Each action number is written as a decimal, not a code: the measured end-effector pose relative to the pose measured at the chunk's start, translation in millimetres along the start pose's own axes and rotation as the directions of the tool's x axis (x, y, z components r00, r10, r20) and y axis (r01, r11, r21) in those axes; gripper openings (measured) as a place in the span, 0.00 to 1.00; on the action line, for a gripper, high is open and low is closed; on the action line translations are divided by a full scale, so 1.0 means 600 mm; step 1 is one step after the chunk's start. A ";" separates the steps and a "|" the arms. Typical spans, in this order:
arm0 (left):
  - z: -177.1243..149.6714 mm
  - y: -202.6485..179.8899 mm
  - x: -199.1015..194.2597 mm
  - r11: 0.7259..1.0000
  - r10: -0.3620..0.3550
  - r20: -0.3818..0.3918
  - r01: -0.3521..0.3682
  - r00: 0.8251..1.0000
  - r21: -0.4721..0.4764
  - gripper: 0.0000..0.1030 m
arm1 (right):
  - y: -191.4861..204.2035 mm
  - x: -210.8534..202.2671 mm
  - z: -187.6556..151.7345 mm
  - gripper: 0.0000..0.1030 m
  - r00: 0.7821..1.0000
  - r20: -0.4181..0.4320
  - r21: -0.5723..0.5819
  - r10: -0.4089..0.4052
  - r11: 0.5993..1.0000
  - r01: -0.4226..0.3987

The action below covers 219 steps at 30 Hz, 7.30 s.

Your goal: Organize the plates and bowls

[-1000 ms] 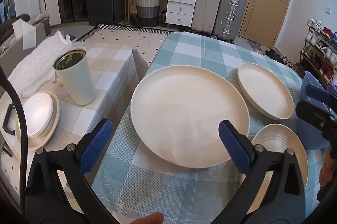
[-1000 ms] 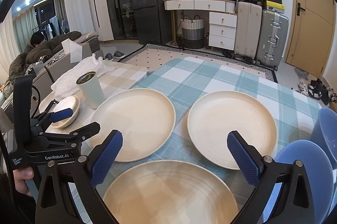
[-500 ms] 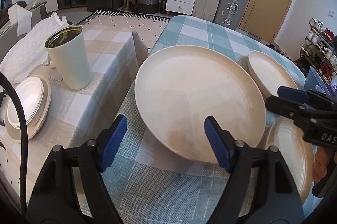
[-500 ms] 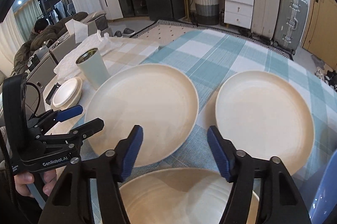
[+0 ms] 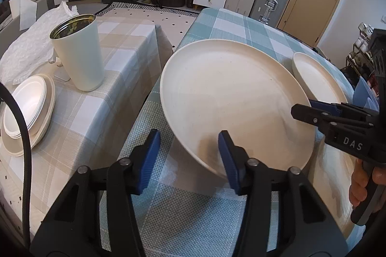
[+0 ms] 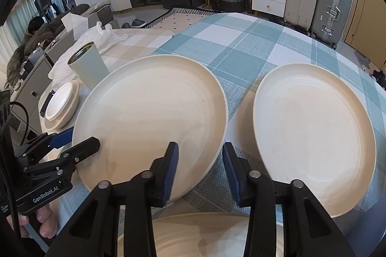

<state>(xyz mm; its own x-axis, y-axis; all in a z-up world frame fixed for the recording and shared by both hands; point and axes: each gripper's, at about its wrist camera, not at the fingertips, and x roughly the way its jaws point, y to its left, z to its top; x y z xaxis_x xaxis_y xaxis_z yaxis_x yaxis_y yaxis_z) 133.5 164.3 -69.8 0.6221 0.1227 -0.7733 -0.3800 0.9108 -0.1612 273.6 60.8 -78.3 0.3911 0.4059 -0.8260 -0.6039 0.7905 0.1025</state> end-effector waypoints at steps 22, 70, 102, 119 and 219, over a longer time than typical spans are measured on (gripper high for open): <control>0.004 -0.030 -0.055 0.997 0.017 0.067 -0.022 0.998 0.067 0.29 | 0.008 -0.060 -0.008 0.18 0.993 0.085 -0.029 -0.086 0.996 0.089; -0.130 -0.269 -0.259 0.921 -0.152 0.068 0.116 0.986 0.373 0.30 | -0.076 -0.339 -0.236 0.18 0.965 0.204 0.200 -0.165 0.972 0.124; -0.184 -0.272 -0.216 0.877 -0.104 -0.022 0.103 0.994 0.469 0.30 | -0.072 -0.299 -0.319 0.19 0.976 0.080 0.247 -0.203 0.953 0.178; -0.199 -0.285 -0.190 0.849 -0.071 -0.036 0.079 0.997 0.523 0.31 | -0.070 -0.281 -0.335 0.19 0.970 0.017 0.215 -0.241 0.949 0.232; 0.127 -0.342 -0.011 0.969 -0.110 -0.062 0.121 0.992 0.215 0.98 | -0.320 -0.267 -0.011 0.99 0.990 0.029 0.219 -0.136 0.967 0.126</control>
<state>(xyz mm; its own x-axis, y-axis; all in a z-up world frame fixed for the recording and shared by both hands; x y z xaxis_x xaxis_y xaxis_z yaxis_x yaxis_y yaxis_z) 259.4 6.4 15.1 0.6164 -0.0034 -0.7874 -0.1457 0.9822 -0.1183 322.3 -158.8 31.0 0.4899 0.3078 -0.8157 -0.3826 0.9166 0.1161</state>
